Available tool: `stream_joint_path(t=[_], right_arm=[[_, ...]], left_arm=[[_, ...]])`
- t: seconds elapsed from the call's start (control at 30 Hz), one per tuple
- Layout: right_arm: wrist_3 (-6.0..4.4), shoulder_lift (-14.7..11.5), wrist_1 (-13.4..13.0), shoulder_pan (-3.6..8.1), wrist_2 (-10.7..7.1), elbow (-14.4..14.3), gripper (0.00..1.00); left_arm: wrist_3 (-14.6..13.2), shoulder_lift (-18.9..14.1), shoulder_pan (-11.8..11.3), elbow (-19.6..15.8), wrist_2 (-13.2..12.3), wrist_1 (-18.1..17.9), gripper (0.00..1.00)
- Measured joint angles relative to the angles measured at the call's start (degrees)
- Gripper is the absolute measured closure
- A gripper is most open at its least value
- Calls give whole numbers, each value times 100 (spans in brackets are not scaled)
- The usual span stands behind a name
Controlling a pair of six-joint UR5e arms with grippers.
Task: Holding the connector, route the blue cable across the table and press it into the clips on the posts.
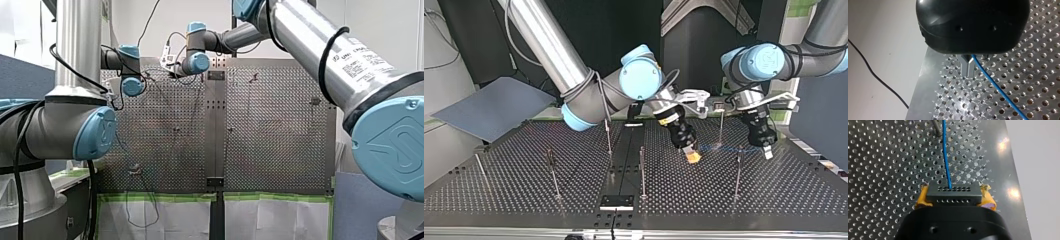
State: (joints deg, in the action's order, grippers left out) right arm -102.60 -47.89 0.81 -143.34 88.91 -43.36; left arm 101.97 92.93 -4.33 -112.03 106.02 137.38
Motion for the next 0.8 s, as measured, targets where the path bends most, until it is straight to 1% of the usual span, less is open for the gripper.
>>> stream_joint_path(t=[0.1, 0.23, 0.47, 0.63, 0.8], right_arm=[[28, -4, -4, 2, -3, 10, 100], [89, -19, -5, -15, -11, 83, 100], [110, -30, 10, -48, -16, 109, 100], [115, -27, 60, -85, -21, 104, 100], [90, -18, 86, -87, -14, 75, 100]], left_arm=[[1, -17, -9, 0, 16, 54, 100], [-4, -77, 17, -2, 137, 179, 100], [-13, -287, 105, -124, 202, 433, 100], [7, -471, 161, -260, 193, 447, 100], [37, -444, 165, -304, 101, 312, 100]])
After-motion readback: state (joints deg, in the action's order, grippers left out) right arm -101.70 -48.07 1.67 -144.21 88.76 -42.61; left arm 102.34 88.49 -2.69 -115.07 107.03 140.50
